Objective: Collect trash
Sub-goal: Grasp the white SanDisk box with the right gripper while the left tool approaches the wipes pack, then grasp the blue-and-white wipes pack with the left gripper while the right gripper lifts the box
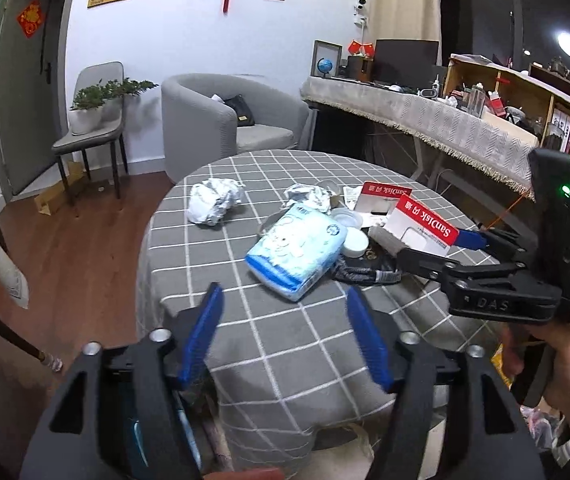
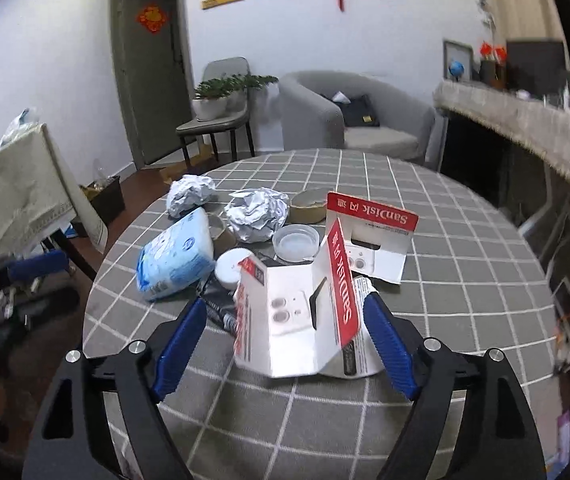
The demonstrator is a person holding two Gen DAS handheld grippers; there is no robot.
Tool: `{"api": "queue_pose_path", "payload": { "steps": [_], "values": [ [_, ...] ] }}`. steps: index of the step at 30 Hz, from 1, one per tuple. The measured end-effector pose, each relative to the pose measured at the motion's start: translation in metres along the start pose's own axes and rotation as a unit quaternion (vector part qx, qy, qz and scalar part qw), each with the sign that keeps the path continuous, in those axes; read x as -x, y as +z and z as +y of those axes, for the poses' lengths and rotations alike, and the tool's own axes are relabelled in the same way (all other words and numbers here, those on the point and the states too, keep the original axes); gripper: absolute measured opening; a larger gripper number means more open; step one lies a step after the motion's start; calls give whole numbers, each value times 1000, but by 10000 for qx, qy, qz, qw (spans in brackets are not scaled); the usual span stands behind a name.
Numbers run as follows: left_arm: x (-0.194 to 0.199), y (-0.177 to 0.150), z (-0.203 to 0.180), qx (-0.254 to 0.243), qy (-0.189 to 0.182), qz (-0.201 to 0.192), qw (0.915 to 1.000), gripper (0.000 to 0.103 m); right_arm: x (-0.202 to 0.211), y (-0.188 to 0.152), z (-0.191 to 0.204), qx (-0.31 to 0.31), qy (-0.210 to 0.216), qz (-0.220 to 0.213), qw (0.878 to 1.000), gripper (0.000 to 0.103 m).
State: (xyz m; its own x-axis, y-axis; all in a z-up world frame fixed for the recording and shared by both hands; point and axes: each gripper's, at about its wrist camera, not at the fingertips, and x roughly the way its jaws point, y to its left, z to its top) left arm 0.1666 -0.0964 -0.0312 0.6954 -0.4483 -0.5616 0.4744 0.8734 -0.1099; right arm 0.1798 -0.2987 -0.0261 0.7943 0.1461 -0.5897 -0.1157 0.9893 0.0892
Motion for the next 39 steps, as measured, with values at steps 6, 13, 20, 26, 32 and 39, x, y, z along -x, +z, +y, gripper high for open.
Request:
{"api": "queue_pose_path", "payload": {
  "steps": [6, 13, 20, 26, 32, 39],
  "values": [
    [-21, 9, 4, 122, -108, 82, 9998, 74, -15, 7, 1, 37, -214, 282, 9994, 62],
    [-42, 19, 2, -490, -252, 280, 9981, 80, -17, 14, -26, -579, 89, 119, 9982, 36],
    [-64, 24, 12, -424, -266, 344, 9982, 83, 0, 36, -30, -1008, 652, -127, 9927, 31],
    [-81, 23, 3, -651, -569, 539, 9948, 80, 0, 50, -30, -974, 852, -254, 9913, 31],
    [-90, 17, -1, -757, -520, 662, 9936, 65, -3, 55, -29, -895, 890, -231, 9917, 31],
    [-71, 16, -3, -583, -664, 518, 9947, 64, 9, 60, -13, -470, 867, -439, 9942, 31]
  ]
}}
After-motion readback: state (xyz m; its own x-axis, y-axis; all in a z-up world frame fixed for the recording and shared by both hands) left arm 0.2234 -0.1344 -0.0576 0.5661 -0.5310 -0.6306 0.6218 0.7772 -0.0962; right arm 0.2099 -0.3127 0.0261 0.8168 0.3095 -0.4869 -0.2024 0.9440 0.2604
